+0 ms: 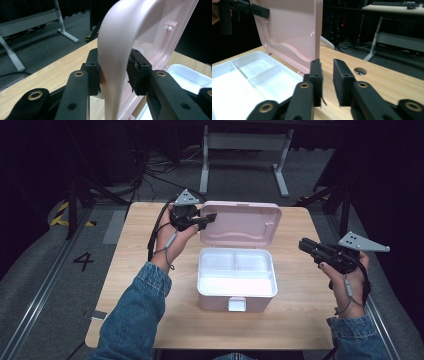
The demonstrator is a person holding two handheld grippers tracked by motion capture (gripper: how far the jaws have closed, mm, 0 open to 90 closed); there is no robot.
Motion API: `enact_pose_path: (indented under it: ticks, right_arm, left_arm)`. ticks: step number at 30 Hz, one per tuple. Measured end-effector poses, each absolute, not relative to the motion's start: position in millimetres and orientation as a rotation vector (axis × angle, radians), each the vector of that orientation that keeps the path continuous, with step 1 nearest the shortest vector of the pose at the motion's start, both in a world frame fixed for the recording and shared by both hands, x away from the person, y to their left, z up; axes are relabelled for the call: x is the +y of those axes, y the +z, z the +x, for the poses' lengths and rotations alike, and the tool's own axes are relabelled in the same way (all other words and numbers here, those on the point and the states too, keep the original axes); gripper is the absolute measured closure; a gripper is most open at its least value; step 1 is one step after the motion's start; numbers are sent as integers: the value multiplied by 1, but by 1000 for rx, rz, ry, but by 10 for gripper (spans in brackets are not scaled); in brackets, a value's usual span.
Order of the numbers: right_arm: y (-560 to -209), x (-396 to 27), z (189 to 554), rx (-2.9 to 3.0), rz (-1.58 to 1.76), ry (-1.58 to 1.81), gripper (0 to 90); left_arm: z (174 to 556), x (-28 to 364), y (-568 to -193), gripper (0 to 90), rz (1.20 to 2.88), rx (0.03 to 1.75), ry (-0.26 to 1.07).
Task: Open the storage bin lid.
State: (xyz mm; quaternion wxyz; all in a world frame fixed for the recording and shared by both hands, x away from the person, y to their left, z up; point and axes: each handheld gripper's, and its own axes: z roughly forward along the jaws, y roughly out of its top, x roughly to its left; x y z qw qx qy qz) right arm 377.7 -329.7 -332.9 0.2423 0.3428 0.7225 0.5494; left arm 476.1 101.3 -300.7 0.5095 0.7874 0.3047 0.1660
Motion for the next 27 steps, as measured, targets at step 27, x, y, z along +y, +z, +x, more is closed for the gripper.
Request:
enact_pose_path:
  ticks: [27]
  right_arm:
    - [-344, -346, 373, 2011, 1018, 1456, 600]
  left_arm:
    - [529, 95, -326, 562, 1897, 859, 355]
